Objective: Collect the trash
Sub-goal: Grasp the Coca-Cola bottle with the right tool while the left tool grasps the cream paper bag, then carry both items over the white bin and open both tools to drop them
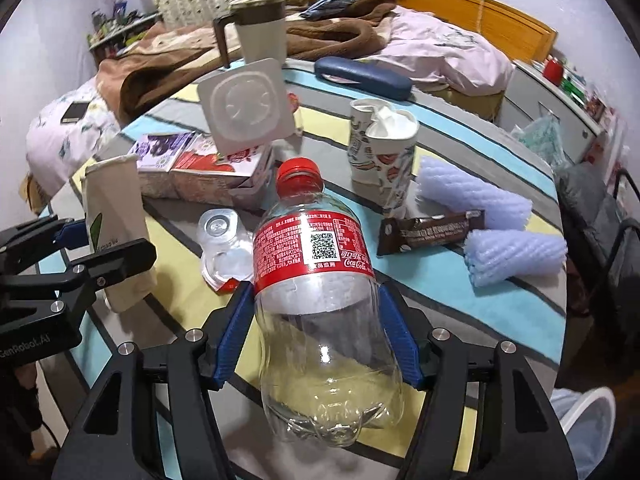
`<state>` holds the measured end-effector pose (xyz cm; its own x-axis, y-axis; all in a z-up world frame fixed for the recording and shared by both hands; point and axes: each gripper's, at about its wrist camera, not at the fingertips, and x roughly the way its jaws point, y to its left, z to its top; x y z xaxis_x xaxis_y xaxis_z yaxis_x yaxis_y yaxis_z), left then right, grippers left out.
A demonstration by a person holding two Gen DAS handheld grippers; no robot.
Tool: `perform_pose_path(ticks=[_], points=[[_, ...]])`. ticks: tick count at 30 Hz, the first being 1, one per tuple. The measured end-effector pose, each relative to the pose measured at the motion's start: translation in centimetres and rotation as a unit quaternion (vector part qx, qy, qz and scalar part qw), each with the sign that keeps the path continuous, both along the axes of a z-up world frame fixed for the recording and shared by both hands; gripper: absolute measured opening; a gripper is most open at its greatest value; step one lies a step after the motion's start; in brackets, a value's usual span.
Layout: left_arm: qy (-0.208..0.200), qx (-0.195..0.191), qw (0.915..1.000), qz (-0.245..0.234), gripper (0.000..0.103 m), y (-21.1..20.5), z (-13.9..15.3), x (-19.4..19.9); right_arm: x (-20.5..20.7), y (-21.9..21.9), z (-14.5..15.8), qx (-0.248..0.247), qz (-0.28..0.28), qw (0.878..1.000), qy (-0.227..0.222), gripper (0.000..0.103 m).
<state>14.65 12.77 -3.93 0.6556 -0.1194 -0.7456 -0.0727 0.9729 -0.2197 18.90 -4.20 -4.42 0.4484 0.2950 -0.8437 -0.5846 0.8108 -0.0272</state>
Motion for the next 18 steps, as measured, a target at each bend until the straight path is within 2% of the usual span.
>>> perform_pose_path(ticks=[8,15,18], points=[[-0.013,0.010,0.9997,-0.019,0.053,-1.7,1.2,-0.5,-2.0,-2.9,0.6,0.045,-0.036,0.998,-0.008,0.064],[-0.038,0.034,0.9977,-0.045,0.053,-4.4,3.0,-1.4,-3.8,-6.2,2.7,0.091,-0.076,0.992,-0.035,0.064],[-0.050,0.035,0.9963,-0.060,0.053,-5.8,3.8,-1.8,-4.6,-7.4,3.7,0.097,-0.094,0.989,-0.053,0.064]])
